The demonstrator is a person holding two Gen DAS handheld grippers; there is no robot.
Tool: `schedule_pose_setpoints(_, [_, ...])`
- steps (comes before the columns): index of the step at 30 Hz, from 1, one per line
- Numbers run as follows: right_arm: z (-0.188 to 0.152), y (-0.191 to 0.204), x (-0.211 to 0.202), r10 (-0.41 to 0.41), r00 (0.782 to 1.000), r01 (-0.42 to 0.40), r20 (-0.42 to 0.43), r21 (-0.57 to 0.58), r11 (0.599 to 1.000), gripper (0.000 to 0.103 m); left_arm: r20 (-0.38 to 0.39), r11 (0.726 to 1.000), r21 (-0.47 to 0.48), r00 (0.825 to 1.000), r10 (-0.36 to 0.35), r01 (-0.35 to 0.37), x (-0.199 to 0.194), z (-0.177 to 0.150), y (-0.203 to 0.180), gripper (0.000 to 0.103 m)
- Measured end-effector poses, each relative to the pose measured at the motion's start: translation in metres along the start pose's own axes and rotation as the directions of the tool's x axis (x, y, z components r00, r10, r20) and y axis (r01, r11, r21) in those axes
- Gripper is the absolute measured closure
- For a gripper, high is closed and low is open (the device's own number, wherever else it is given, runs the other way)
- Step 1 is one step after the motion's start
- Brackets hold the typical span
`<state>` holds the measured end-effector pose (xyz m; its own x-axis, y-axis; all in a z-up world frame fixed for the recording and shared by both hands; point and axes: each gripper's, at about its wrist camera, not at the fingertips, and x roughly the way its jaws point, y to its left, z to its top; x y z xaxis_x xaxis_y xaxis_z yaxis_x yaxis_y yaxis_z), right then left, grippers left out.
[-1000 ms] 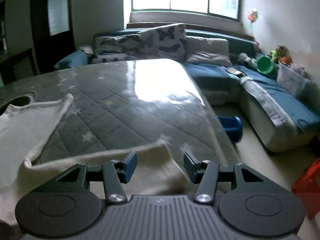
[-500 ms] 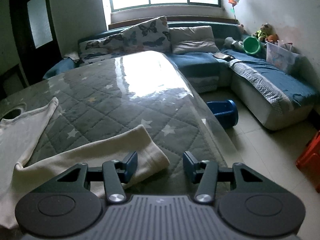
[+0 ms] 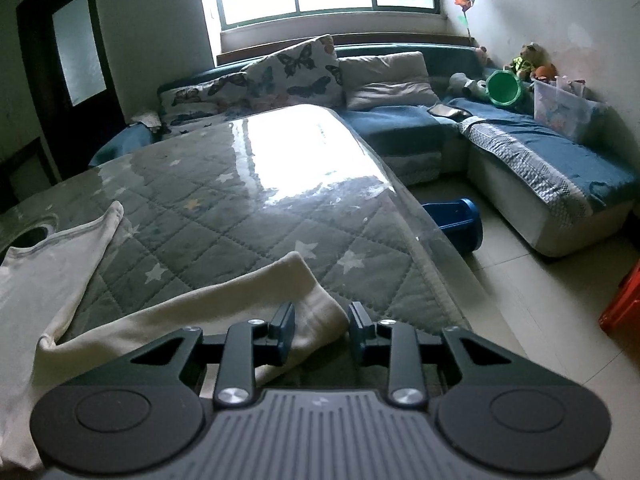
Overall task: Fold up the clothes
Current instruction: 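Lift the sleeve with the right gripper and fold it across the body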
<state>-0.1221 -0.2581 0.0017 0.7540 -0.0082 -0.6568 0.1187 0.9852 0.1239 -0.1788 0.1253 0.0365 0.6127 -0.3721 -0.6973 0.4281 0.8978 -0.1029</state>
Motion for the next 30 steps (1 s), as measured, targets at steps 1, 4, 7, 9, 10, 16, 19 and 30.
schedule_pose_setpoints(1, [0.0,0.0,0.0,0.001,1.0,-0.001,0.002,0.001,1.0,0.073,0.004,1.0,-0.012,1.0,0.014,-0.014,-0.003,-0.002,0.004,0.032])
schedule_pose_setpoints(4, [0.001,-0.001,-0.006,0.023,1.0,-0.023,0.012,0.021,0.999,0.084,0.012,0.997,-0.049,0.998,0.055,-0.054,-0.013,-0.007,0.016,0.032])
schedule_pose_setpoints(7, [0.002,-0.002,-0.012,0.045,0.999,-0.046,0.022,0.041,0.998,0.09,0.019,0.992,-0.082,0.995,0.096,-0.095,-0.024,-0.012,0.028,0.032])
schedule_pose_setpoints(9, [0.003,-0.002,-0.016,0.06,0.998,-0.061,0.029,0.054,0.997,0.092,0.02,0.987,-0.098,0.992,0.127,-0.124,-0.028,-0.014,0.035,0.03])
schedule_pose_setpoints(10, [0.003,-0.003,-0.018,0.067,0.997,-0.069,0.033,0.06,0.996,0.093,0.02,0.985,-0.107,0.99,0.14,-0.137,-0.03,-0.015,0.039,0.03])
schedule_pose_setpoints(16, [0.01,0.0,-0.037,0.118,0.99,-0.123,0.071,0.072,0.99,0.093,0.008,0.978,-0.134,0.987,0.163,-0.161,-0.031,-0.014,0.048,0.03])
schedule_pose_setpoints(19, [0.017,0.006,-0.048,0.175,0.98,-0.182,0.092,0.076,0.98,0.094,0.013,0.98,-0.126,0.988,0.155,-0.153,-0.028,-0.009,0.046,0.029])
schedule_pose_setpoints(30, [0.048,0.091,-0.094,0.489,0.863,-0.487,0.124,-0.051,0.872,0.094,0.016,0.982,-0.126,0.99,0.142,-0.139,-0.022,-0.005,0.048,0.028])
